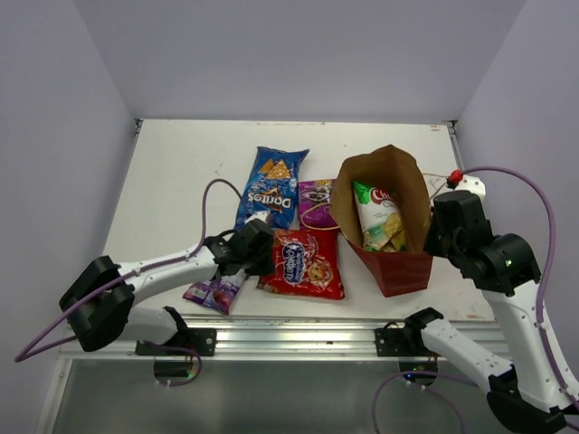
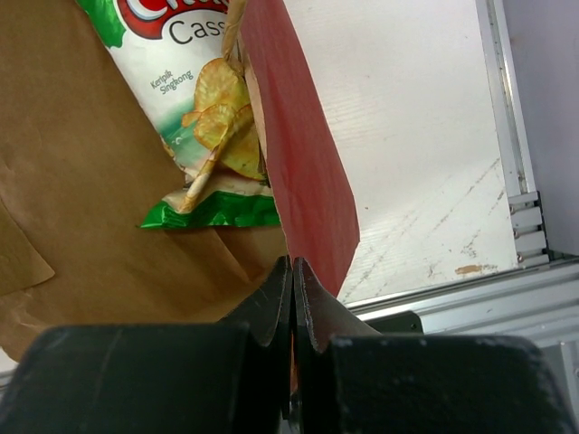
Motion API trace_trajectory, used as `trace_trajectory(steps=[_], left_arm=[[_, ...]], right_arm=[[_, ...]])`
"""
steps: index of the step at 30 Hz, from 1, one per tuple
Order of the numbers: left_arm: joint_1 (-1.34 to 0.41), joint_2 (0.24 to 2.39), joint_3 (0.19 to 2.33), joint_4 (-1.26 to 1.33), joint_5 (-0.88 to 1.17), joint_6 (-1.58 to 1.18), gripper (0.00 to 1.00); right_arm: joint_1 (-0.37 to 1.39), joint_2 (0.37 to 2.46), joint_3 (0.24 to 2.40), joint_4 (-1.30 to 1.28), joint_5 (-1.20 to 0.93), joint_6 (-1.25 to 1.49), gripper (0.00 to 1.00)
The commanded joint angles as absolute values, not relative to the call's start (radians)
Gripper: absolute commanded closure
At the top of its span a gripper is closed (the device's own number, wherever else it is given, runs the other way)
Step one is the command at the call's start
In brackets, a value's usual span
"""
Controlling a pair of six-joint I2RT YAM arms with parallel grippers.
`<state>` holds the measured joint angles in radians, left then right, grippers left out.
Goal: Place the snacks into the paper bag
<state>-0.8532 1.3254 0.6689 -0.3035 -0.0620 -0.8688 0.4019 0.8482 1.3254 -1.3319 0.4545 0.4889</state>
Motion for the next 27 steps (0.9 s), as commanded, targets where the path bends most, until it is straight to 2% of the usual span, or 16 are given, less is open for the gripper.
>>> trace_trajectory(steps=[1,6,14,21,27], left_arm=[[-0.856,1.286,0.832,-0.4,-0.147,-0.836,1.0],[-0.858,1.27,1.233,-0.583,-0.236,-0.772,1.0],[-0.887,1.54,1.921,-0.672,-0.143,-0.7,1.0],[-0.93,1.773,2.304,-0.683,-0.061,-0.701,1.0],[-0.986,1.779,2.384,-0.546,-0.09,-0.69,1.0]], right_arm=[[0.4,0.834,1.344,-1.358,0.491,0.48,1.0],[0.4,0.825,1.344,-1.367,0.499,0.483,1.0],[0.4,0.813,1.324,-1.362,0.491,0.491,1.0],[0.4,0.804,1.319,-1.362,0.489,0.499,1.0],[0.4,0.799,1.319,-1.373,0.489,0.502,1.0]])
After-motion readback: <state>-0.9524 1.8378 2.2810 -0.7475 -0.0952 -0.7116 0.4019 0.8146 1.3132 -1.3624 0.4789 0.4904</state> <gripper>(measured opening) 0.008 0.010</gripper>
